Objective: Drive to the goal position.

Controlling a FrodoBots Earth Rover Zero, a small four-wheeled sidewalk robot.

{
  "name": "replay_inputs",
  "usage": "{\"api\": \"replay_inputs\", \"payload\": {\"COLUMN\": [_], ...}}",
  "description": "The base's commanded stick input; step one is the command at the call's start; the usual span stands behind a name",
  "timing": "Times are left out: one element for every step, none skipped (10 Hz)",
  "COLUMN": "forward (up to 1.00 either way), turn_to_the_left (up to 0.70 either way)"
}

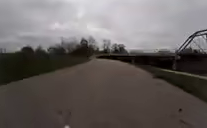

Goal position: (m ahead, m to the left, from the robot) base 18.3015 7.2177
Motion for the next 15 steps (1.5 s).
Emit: {"api": "replay_inputs", "payload": {"forward": [1.00, 1.00, 1.00, 1.00, 1.00, 1.00, 1.00, 1.00, 1.00, 1.00, 1.00, 1.00, 1.00, 1.00, 1.00], "turn_to_the_left": [0.00, 0.00, 0.00, 0.00, 0.00, 0.00, 0.00, 0.00, 0.00, 0.00, 0.00, 0.00, 0.00, 0.00, 0.00]}}
